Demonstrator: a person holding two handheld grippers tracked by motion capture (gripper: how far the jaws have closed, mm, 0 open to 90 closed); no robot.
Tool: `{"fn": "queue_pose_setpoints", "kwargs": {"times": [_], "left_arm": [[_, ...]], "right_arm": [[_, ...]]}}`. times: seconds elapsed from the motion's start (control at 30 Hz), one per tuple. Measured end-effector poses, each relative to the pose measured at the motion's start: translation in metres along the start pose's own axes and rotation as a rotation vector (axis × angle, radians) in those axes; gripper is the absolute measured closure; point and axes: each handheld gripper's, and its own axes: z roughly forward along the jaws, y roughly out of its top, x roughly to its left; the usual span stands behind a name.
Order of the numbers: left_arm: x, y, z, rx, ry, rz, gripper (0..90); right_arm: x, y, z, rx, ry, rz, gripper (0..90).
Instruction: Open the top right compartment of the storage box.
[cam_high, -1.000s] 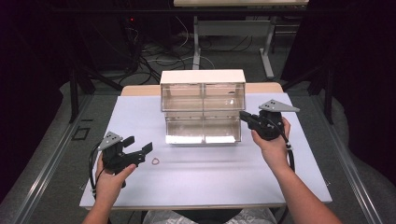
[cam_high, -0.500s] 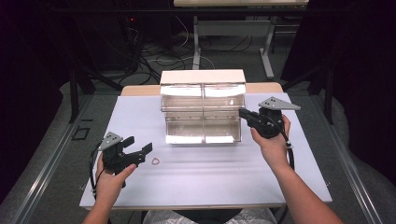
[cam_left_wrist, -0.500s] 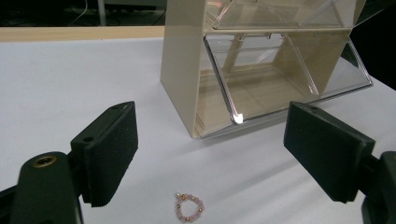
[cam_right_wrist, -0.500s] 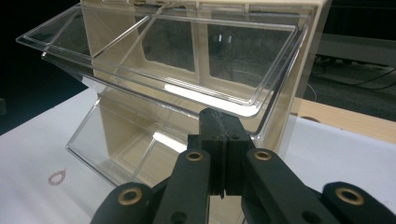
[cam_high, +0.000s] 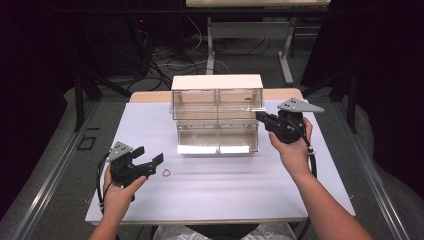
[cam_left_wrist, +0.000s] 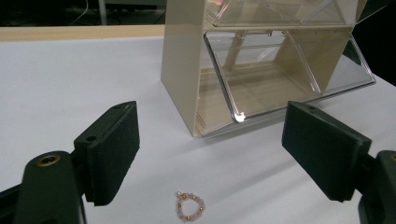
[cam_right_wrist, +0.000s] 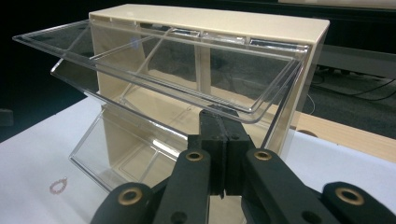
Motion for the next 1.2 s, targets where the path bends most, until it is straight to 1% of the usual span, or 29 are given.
{"fn": "queue_pose_setpoints", "kwargs": {"times": [0.13, 0.17, 0.2, 0.33, 0.43, 0.67, 0.73, 1.1, 1.13, 1.17, 1.2], "left_arm": [[0.0, 0.0, 0.0, 0.001, 0.003, 0.002, 20.9], [0.0, -0.001, 0.0, 0.0, 0.003, 0.002, 21.4], [0.0, -0.001, 0.0, 0.002, 0.003, 0.002, 21.7], [0.0, -0.001, 0.0, 0.003, 0.006, 0.006, 22.5], [0.0, -0.001, 0.001, 0.002, 0.009, 0.01, 22.9], [0.0, -0.002, 0.002, -0.001, 0.02, 0.016, 24.7], [0.001, -0.002, 0.002, 0.0, 0.02, 0.016, 25.4], [0.002, -0.004, 0.004, 0.009, 0.023, 0.014, 28.2], [0.002, -0.004, 0.004, 0.012, 0.022, 0.016, 28.7], [0.002, -0.004, 0.004, 0.01, 0.022, 0.018, 29.2], [0.002, -0.004, 0.004, 0.01, 0.022, 0.018, 29.5]], "right_arm": [[0.0, 0.007, -0.001, -0.005, 0.003, 0.006, 90.0], [0.0, 0.008, -0.001, 0.005, 0.01, 0.015, 90.0], [-0.001, 0.009, -0.001, -0.003, 0.006, 0.008, 90.0], [0.0, 0.015, -0.002, 0.009, 0.013, 0.012, 90.0], [0.0, 0.019, -0.002, 0.003, 0.01, 0.003, 90.0], [0.0, 0.028, -0.003, 0.004, 0.011, 0.004, 90.0], [0.0, 0.03, -0.003, 0.003, 0.01, -0.003, 90.0], [-0.002, 0.042, -0.002, 0.002, 0.011, 0.008, 90.0], [-0.003, 0.043, -0.001, -0.007, 0.008, 0.007, 90.0], [-0.003, 0.043, -0.002, -0.001, 0.012, 0.014, 90.0], [-0.003, 0.044, -0.001, -0.002, 0.01, 0.011, 90.0]]}}
